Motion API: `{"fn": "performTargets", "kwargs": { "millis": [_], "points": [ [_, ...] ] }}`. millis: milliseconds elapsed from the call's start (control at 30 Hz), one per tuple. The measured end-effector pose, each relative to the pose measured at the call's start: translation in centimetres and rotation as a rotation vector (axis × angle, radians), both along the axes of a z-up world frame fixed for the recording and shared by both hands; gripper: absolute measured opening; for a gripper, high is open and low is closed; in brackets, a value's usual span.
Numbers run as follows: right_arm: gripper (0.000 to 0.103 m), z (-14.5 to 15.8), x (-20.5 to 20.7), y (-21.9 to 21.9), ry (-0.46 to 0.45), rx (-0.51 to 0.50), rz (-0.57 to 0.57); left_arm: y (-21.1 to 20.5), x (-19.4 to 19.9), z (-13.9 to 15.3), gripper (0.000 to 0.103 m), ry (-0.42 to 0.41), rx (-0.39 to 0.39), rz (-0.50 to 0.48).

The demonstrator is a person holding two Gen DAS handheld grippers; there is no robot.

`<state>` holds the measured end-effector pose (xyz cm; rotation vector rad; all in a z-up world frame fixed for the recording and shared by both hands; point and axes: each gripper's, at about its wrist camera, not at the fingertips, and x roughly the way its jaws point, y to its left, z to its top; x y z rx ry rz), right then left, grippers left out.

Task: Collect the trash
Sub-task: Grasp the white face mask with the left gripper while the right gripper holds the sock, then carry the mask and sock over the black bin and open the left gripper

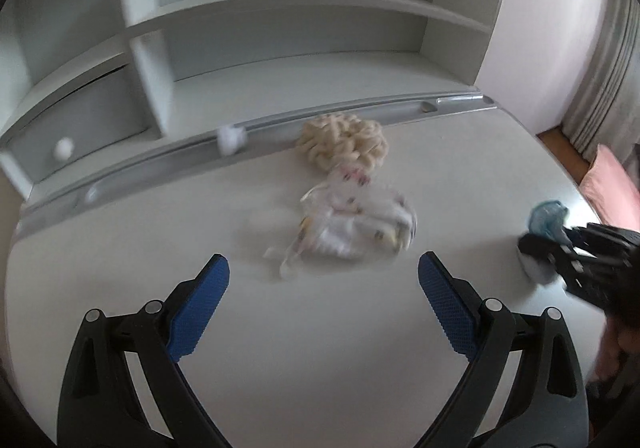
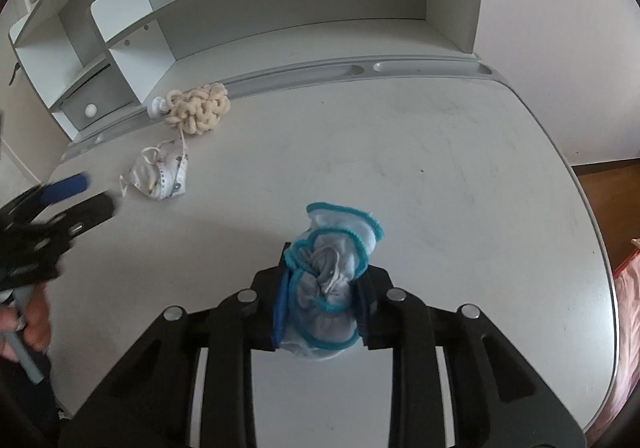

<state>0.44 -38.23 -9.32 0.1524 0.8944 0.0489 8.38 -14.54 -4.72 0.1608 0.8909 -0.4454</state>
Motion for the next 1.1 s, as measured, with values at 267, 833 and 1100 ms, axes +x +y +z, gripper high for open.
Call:
{"fn": "performTargets", "kwargs": {
  "millis": [267,833,1100],
  "points": [
    [0.027,0.2,-0.8,-0.3,-0.003,-0.006,0.007,-4.4,2.8,-1.4,0.093,0.044,0.028,-0.006],
    [0.027,1.6,-11.6,-9.3,-0.067,0.041,-0.207,-5.9,-4.5,1.5,0.03,-0.016,0.01,-0.033],
    [0.027,-1.1,-21.9,-18.1,-0.064,0.077,-0.472,-16.6,-12.5,2.2,0.03,-0.035,-0.056,-0.303]
  ]
}}
